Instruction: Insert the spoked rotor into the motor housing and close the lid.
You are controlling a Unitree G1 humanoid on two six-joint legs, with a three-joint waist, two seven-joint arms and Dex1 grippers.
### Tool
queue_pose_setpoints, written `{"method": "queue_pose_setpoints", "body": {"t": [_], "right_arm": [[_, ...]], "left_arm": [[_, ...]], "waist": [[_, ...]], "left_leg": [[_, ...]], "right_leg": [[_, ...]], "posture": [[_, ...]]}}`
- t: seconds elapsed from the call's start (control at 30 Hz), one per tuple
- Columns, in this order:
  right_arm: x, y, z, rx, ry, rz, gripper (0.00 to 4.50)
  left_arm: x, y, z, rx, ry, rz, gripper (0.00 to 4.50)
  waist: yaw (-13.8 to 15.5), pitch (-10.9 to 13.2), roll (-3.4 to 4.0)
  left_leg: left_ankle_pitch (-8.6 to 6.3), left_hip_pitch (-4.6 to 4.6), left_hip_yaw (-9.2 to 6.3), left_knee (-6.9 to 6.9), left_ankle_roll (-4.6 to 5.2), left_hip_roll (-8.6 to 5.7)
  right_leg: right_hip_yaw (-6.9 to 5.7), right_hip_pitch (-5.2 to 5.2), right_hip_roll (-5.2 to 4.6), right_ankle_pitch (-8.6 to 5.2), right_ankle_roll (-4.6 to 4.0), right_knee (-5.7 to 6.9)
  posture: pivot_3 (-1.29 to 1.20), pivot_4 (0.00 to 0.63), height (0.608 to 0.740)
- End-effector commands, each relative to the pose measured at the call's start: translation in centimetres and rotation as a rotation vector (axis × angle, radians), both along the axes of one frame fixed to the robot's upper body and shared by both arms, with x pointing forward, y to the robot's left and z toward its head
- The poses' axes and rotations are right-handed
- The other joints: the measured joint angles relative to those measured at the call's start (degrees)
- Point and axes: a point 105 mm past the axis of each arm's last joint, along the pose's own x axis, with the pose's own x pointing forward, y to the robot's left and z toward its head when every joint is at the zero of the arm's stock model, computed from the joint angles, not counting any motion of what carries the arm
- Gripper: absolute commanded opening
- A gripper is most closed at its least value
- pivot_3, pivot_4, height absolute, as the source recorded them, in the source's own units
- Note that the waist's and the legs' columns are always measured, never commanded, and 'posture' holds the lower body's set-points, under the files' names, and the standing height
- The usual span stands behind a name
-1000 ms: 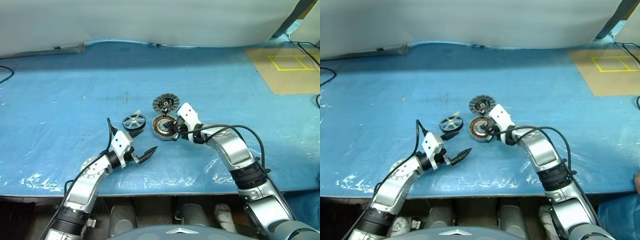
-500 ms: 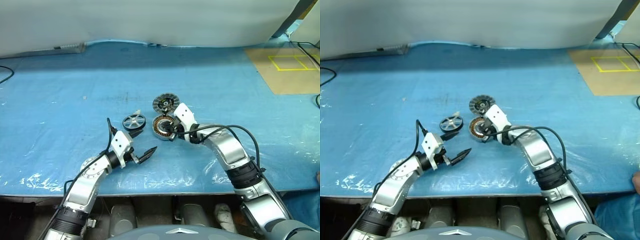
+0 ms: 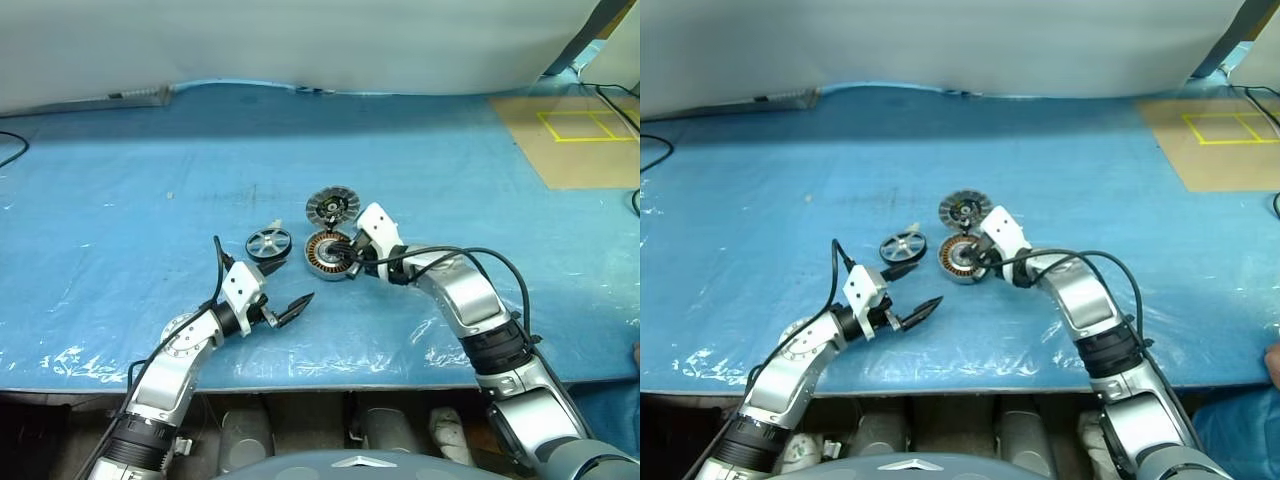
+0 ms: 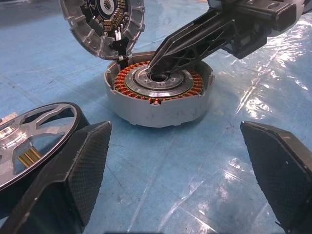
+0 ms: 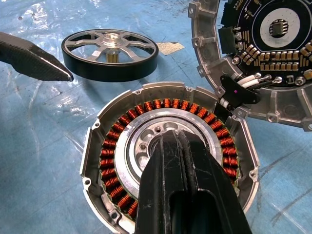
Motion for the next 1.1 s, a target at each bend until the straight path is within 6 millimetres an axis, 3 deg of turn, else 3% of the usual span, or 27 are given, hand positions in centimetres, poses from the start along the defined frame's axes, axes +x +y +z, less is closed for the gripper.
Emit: {"method": "queue_pose_setpoints", "body": {"t": [0.03,0.27,0.63,1.1], "right_arm": [[-0.3,-0.3,-0.3,-0.01,0.009,-0.002,0.01],[-0.8,0.2,0.2,-0.001,0.006,0.033,0.01],[-0.3,0.5,-0.9,-0.085,0.015,0.017,0.01],[-0.3,-0.9,-2.5,-0.196,0.035,0.002,0.01]], "left_arm": [[-0.1,0.1,0.9,-0.012,-0.037,-0.002,4.5],[-0.2,0.1,0.9,-0.01,-0.034,-0.003,4.5],[-0.1,0.0,0.9,-0.013,-0.034,-0.004,4.5],[-0.1,-0.3,0.8,-0.019,-0.032,-0.007,4.5]], "waist": [[0.0,0.0,0.0],[0.0,0.0,0.0],[-0.1,-0.01,-0.01],[0.0,-0.02,-0.02]], "left_leg": [[0.0,0.0,0.0,0.0,0.0,0.0],[0.0,0.01,0.0,0.01,0.0,0.0],[0.0,0.04,0.0,0.03,0.0,0.0],[0.0,0.07,0.0,0.05,0.0,0.0]], "right_leg": [[0.0,0.01,0.0,0.0,0.0,0.0],[0.0,0.02,0.0,0.0,0.0,0.01],[0.01,0.06,0.0,0.0,0.0,0.07],[0.02,0.23,-0.01,-0.01,0.01,0.07]], "posture": [[0.0,0.15,0.74],[0.0,0.15,0.74],[0.0,0.15,0.74],[0.0,0.15,0.74]]}}
